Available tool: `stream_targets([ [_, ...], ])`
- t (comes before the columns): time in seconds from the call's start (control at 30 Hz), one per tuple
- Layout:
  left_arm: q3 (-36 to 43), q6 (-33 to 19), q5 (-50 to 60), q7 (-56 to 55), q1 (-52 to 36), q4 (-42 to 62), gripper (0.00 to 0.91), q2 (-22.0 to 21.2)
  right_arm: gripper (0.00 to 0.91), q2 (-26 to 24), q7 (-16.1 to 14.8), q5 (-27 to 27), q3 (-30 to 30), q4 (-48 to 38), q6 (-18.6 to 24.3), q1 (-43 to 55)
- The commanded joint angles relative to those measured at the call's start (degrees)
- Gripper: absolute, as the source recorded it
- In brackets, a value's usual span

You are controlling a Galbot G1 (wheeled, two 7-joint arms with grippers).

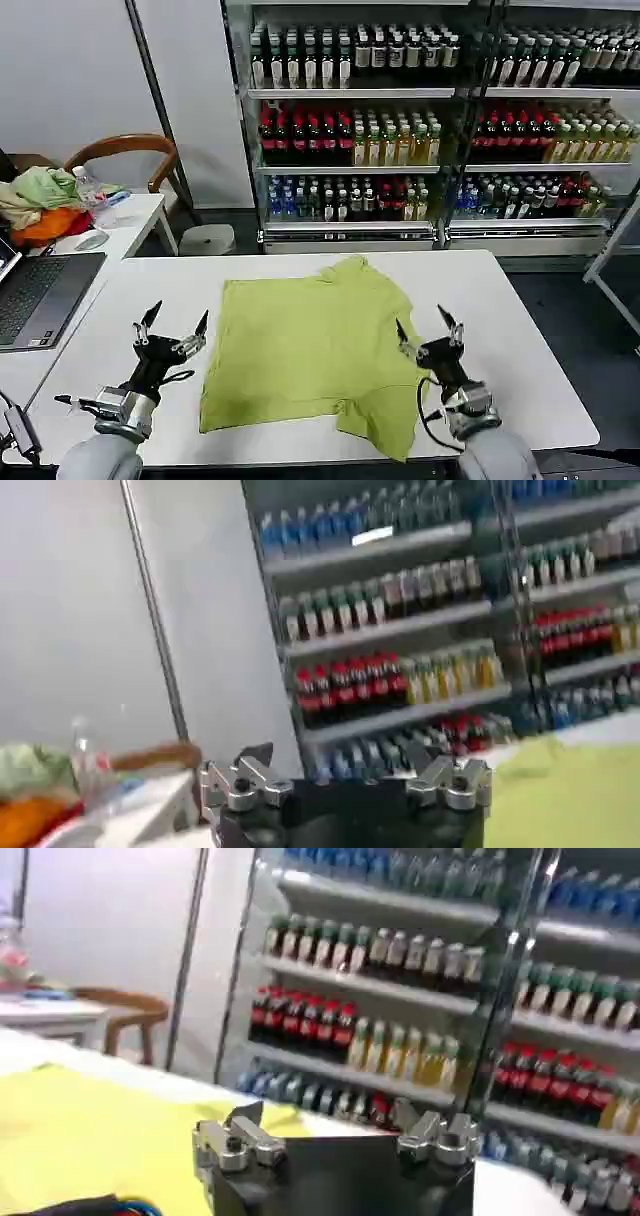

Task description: Fold and organize the clothes.

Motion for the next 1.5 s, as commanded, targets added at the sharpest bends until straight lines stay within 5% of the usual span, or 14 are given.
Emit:
stream_targets([
  [0.03, 1.49, 17.80, -8.55, -6.81, 14.43, -11.56, 0.907, 5.26, 0.907, -4.78, 1.77, 3.22, -1.74, 6.73, -3.09, -11.02],
  [0.37, 7.14, 22.11, -9.74, -10.46, 17.79, -13.51, 0.907, 5.34, 0.907, -4.90, 3.01, 2.82, -0.76, 8.99, -2.94, -19.66],
  [1.37, 9.17, 18.97, -14.03, -18.31, 14.75, -7.05, 0.907, 2.42, 0.907, -2.23, 7.07, 2.06, -5.13, 4.67, -1.91, -20.83],
  [1.4, 9.26, 19.00, -14.30, -18.86, 14.65, -6.86, 0.655, 2.36, 0.907, -2.20, 7.08, 2.17, -5.18, 4.69, -1.95, -20.80],
  [1.43, 9.31, 19.03, -14.47, -19.17, 14.56, -6.73, 0.242, 2.36, 0.453, -2.14, 7.05, 2.26, -5.34, 4.65, -2.01, -20.70],
  [1.47, 9.34, 19.00, -14.56, -19.24, 14.54, -6.56, 0.121, 2.41, 0.171, -2.13, 7.00, 2.26, -5.45, 4.61, -2.05, -20.61],
  [1.5, 9.35, 18.97, -14.66, -19.13, 14.53, -6.49, 0.050, 2.45, 0.000, -2.14, 6.94, 2.28, -5.55, 4.55, -2.10, -20.47],
])
